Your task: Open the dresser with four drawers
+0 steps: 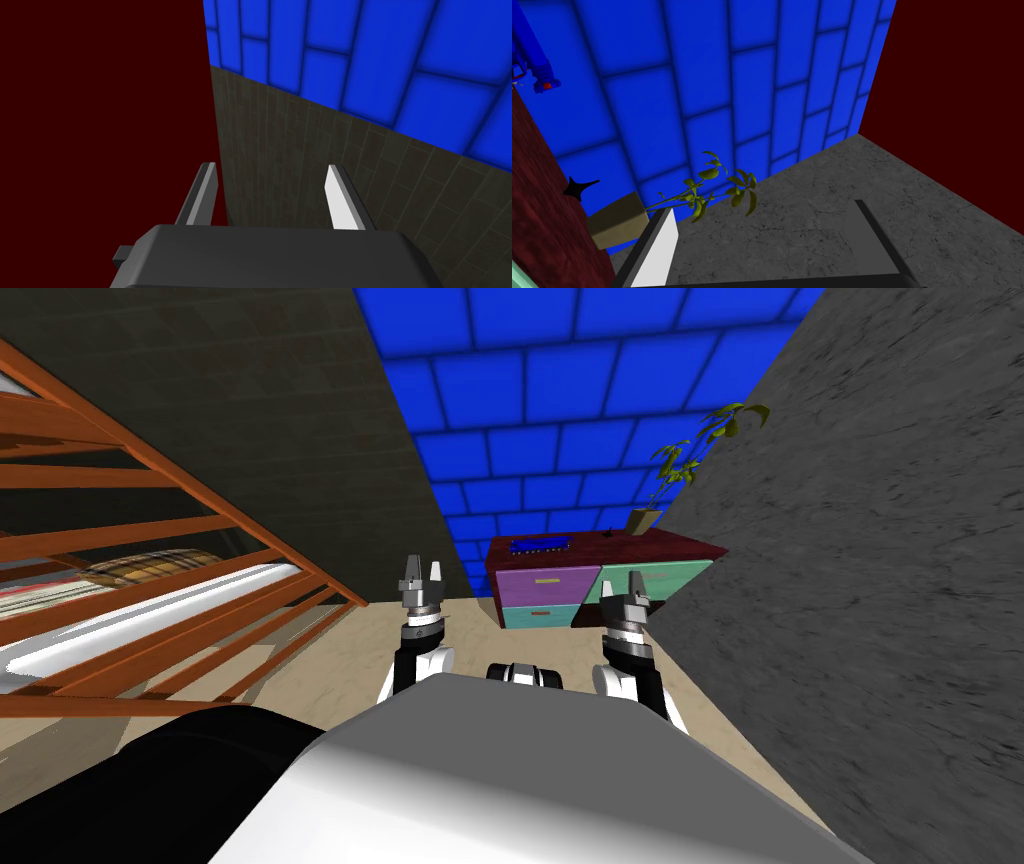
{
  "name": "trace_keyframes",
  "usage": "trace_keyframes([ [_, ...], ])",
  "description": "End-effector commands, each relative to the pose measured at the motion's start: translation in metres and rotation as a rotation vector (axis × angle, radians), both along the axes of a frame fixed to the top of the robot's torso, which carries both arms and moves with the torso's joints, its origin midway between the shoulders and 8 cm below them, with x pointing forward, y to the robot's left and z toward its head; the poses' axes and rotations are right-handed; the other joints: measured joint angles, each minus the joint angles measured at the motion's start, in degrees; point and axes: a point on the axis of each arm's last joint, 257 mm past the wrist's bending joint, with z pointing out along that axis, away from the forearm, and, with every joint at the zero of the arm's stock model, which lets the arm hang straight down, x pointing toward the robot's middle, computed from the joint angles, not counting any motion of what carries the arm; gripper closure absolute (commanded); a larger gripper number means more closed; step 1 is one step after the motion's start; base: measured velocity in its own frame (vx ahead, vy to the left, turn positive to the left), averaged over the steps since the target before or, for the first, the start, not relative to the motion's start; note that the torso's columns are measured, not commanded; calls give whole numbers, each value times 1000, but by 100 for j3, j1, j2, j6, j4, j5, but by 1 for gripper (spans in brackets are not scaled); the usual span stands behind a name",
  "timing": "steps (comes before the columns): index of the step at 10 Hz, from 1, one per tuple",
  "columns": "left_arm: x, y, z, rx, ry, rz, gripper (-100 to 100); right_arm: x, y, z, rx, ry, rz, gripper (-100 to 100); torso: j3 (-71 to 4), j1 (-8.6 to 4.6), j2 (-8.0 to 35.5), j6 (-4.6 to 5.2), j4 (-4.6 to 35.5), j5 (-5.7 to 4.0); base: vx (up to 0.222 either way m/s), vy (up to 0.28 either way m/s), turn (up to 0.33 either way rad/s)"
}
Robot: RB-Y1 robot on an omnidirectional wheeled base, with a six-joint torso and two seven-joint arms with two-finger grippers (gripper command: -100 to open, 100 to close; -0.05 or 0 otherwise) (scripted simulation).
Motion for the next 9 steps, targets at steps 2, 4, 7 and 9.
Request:
trace_keyframes([
  [2, 0, 0, 0, 0, 0, 0, 0, 5, 7, -12, -110, 48, 12, -100, -1241, 0, 615, -1, 612, 0, 11, 7, 51],
  [4, 0, 0, 0, 0, 1, 0, 0, 12, 11, -29, -223, 106, 4, -100, -1381, 2, 680, 0, 683, 1, 19, 17, 73],
  [7, 0, 0, 0, 0, 1, 0, 0, 20, 12, -51, -355, 177, -23, -100, -1384, 1, 690, 1, 691, 1, 24, 22, 58],
  [9, 0, 0, 0, 0, 1, 0, 0, 24, 11, -64, -426, 217, -42, -100, -1381, -2, 694, 1, 692, 0, 16, 19, 58],
])
